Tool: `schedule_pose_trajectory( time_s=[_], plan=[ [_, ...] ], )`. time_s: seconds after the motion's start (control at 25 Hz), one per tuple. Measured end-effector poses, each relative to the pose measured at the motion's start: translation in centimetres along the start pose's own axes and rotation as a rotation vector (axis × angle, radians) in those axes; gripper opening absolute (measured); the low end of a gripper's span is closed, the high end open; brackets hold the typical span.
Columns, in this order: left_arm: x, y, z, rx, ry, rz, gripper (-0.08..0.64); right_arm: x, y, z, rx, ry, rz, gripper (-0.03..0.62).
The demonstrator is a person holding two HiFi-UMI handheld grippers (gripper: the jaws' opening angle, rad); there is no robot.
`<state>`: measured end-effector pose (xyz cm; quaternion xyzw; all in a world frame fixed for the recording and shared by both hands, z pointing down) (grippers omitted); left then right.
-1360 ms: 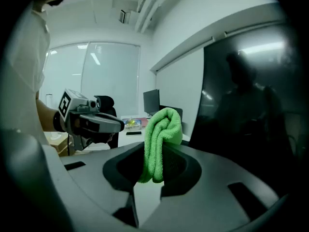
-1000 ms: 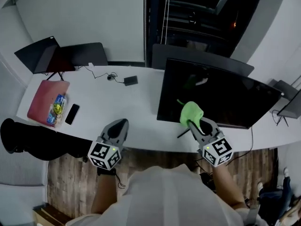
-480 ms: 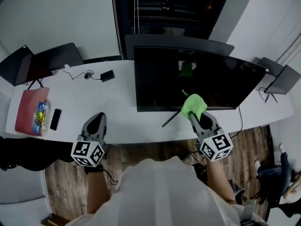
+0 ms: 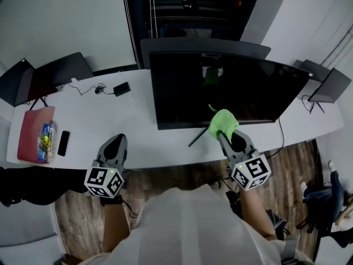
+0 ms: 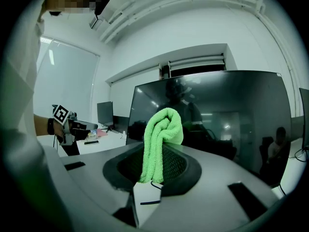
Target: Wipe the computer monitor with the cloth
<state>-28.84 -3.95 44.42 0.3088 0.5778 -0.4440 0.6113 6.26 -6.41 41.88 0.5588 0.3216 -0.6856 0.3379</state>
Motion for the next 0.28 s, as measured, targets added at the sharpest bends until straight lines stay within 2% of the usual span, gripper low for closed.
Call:
schedule_pose_trajectory(
  time_s=[0.28],
  plan=[
    [-0.01,1.08,0.82,-0.025,0.012,0.002,0.025,-0.22,0.44,-1.02,-0.023,0.006,0.002,0.069]
  ],
)
Point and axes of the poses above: the fingertips, and each gripper's own axes: z forward along the fingers, y to its right, x out of its top, the point moved 4 cm from there along -z, backward along the fingers, and after that the axes turned 3 degrees about -x, right-handed, at the moved point
